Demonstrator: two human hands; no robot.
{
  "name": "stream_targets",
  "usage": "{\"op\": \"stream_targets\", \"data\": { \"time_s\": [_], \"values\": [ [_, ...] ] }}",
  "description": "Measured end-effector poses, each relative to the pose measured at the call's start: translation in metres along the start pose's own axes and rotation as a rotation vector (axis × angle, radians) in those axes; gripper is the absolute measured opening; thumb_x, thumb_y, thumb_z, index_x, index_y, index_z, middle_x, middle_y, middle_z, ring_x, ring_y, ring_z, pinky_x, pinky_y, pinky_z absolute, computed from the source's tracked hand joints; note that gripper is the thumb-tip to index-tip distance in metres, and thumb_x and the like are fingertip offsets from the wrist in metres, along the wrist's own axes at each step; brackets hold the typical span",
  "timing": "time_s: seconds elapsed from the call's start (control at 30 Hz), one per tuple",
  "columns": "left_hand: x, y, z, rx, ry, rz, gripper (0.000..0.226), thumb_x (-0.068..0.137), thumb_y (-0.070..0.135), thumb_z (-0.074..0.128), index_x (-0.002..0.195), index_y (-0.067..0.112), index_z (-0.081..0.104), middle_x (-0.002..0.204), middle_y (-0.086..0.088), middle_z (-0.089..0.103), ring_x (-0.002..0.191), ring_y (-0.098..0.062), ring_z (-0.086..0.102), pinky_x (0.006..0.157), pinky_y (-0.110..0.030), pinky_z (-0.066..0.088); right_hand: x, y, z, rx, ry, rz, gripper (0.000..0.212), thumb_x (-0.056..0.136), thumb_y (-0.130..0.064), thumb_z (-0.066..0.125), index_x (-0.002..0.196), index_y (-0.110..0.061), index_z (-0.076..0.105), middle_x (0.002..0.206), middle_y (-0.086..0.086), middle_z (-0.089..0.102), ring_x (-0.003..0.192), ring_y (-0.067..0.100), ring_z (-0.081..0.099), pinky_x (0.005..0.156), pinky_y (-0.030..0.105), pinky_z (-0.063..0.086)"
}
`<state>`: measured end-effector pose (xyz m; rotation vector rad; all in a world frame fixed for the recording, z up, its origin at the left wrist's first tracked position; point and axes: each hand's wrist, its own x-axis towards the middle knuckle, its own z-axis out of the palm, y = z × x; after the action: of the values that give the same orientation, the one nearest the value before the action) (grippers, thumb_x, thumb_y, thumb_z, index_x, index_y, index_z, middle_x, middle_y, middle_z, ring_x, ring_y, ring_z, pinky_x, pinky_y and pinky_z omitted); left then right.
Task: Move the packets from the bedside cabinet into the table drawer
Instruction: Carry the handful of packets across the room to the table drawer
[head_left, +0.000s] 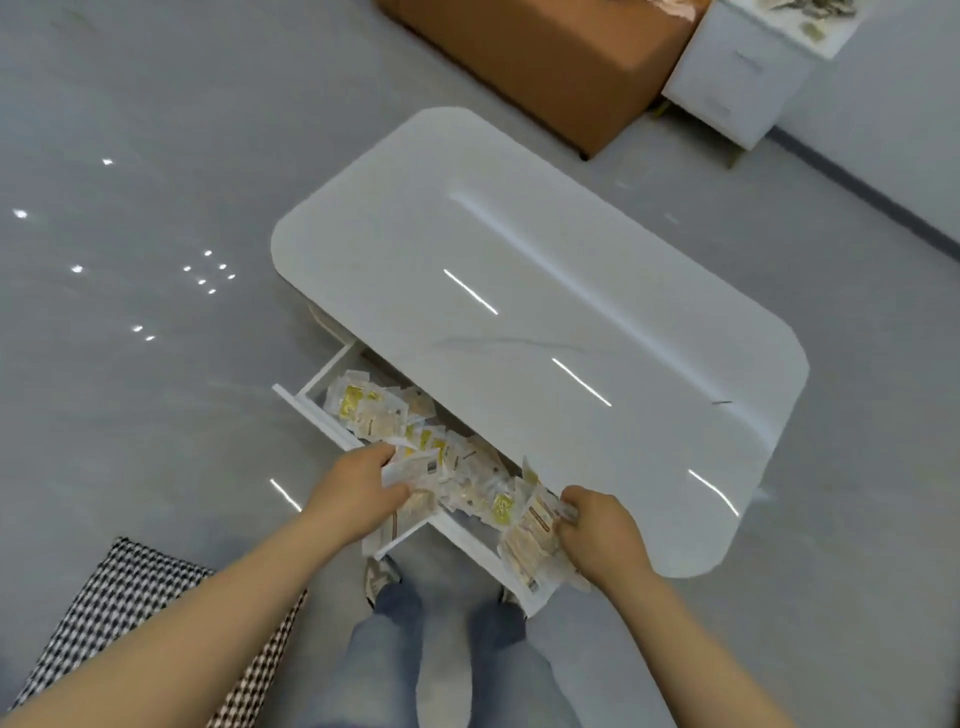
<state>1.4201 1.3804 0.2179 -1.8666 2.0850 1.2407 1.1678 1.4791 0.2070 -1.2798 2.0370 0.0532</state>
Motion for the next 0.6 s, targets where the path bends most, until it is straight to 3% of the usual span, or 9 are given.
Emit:
{"op": "stream_targets", "data": {
  "time_s": [0.13,0.23,0.33,0.47,0.6],
  "values": [
    [0.038,-0.007,0.007,0.071,-0.12,0.028,0.018,0.083,0.03,0.066,0.09,0.019,0.054,0.088,0.001,0.055,0.084,-0.019,0.054,0.063,-0.026,0.039,-0.001,0.0,0.019,0.059,0.031,0.103,0.016,0.085,-0.011,0.052,0.096,-0.014,0.063,0.094,0.005,0.069,0.085,0.023,0.062,0.063,0.026,0.043],
    [0.066,-0.014,0.02,0.129,-0.157,0.025,0.04,0.084,0.032,0.066,0.116,0.009,0.058,0.113,-0.008,0.061,0.105,-0.026,0.057,0.081,-0.031,0.044,0.007,0.004,0.036,0.094,0.038,0.126,0.019,0.083,-0.008,0.051,0.091,-0.02,0.063,0.096,0.006,0.07,0.088,0.025,0.064,0.064,0.027,0.044],
    [0.09,-0.02,0.034,0.165,-0.193,0.018,0.048,0.085,0.032,0.065,0.125,0.008,0.055,0.124,-0.009,0.058,0.111,-0.025,0.056,0.081,-0.029,0.043,0.019,0.011,0.054,0.078,0.04,0.155,0.025,0.083,-0.01,0.051,0.103,-0.016,0.065,0.1,0.008,0.07,0.092,0.027,0.064,0.072,0.03,0.051],
    [0.125,-0.033,0.055,0.167,-0.224,-0.021,0.04,0.084,0.031,0.065,0.116,0.009,0.058,0.114,-0.009,0.061,0.098,-0.024,0.058,0.071,-0.029,0.043,0.043,0.019,0.078,0.047,-0.02,0.179,0.016,0.085,-0.011,0.049,0.093,-0.015,0.061,0.096,0.007,0.069,0.087,0.027,0.063,0.064,0.028,0.044],
    [0.157,-0.044,0.087,0.143,-0.243,-0.08,0.015,0.085,0.023,0.062,0.082,0.013,0.051,0.085,-0.003,0.055,0.073,-0.017,0.05,0.054,-0.026,0.035,0.074,0.029,0.107,0.003,-0.069,0.173,0.009,0.087,-0.014,0.049,0.08,-0.019,0.047,0.093,0.008,0.067,0.087,0.029,0.063,0.061,0.028,0.039]
  ]
}}
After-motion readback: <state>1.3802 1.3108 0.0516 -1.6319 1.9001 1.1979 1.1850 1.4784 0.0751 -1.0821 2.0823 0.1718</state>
